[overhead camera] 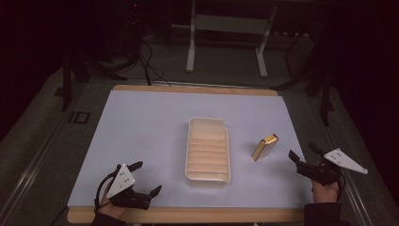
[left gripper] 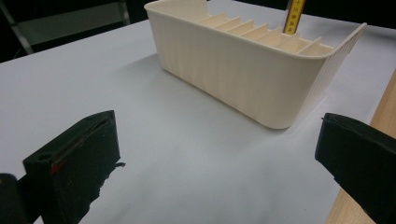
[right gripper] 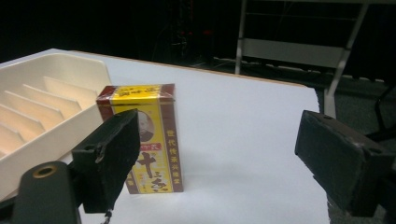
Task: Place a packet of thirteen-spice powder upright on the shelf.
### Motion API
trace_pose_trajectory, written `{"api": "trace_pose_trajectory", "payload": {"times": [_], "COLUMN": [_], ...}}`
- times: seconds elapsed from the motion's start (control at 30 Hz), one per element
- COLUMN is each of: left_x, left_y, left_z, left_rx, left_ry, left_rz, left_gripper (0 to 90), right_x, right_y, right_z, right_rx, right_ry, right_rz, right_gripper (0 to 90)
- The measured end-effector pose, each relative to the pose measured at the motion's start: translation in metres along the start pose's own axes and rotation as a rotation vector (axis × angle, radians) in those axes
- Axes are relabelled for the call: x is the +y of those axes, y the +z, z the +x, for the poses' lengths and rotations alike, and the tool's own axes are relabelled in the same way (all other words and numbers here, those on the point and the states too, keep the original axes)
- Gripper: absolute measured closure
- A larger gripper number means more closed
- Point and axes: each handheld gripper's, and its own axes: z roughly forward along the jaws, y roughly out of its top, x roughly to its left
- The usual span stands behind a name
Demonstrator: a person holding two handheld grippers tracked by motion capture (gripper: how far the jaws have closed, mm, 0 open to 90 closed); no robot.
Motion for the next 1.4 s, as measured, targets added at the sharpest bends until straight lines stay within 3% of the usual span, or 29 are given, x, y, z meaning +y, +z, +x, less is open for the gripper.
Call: {"api": "trace_pose_trajectory", "payload": {"times": [0.17,0.27,0.43,0.53,0.67,0.73,0.8,0.87,0.9,1.03,1.07,1.1,1.17,1.4], "left_x": [0.000,0.000,0.000,0.001,0.001,0.001,0.001,0.001,0.001,0.000,0.000,0.000,-0.001,0.000], "left_y": [0.000,-0.001,0.000,0.000,0.000,0.000,0.000,0.001,0.001,0.001,0.001,0.000,-0.002,-0.001], "left_z": [0.000,-0.001,-0.001,-0.002,-0.002,-0.002,-0.002,-0.002,-0.002,-0.002,-0.002,-0.002,-0.002,-0.002], "left_rx": [0.001,0.002,0.000,0.001,0.000,-0.002,-0.004,-0.004,-0.005,-0.003,-0.003,-0.003,0.000,-0.003], "left_ry": [-0.003,0.000,0.001,0.000,0.000,0.001,0.001,0.001,0.002,0.000,0.000,0.001,-0.001,0.001], "left_rz": [-0.004,-0.002,0.000,-0.002,-0.002,0.000,0.001,0.002,0.002,0.003,0.003,0.004,0.003,0.005], "left_gripper": [0.0,0.0,0.0,0.0,0.0,0.0,0.0,0.0,0.0,0.0,0.0,0.0,0.0,0.0], "right_x": [-0.002,-0.003,-0.004,-0.005,-0.001,0.003,0.005,0.006,0.007,0.008,0.008,0.007,0.008,0.011], "right_y": [0.001,0.004,0.008,0.018,0.022,0.024,0.027,0.028,0.028,0.029,0.029,0.030,0.030,0.030], "right_z": [-0.002,-0.003,-0.003,-0.002,0.000,-0.002,-0.004,-0.004,-0.004,-0.006,-0.006,-0.005,-0.005,-0.007], "right_rx": [-0.030,-0.077,-0.093,-0.067,-0.089,-0.063,-0.055,-0.062,-0.072,0.006,0.006,0.004,0.019,0.077], "right_ry": [0.015,0.033,0.047,0.048,0.009,0.012,-0.014,-0.033,-0.025,0.054,0.054,0.031,0.031,0.071], "right_rz": [0.025,0.067,0.135,0.277,0.333,0.370,0.473,0.539,0.566,0.708,0.708,0.775,0.823,1.005], "right_gripper": [14.1,14.0,14.0,14.0,13.3,13.3,13.7,14.0,14.1,17.1,17.1,17.0,17.0,17.1]}}
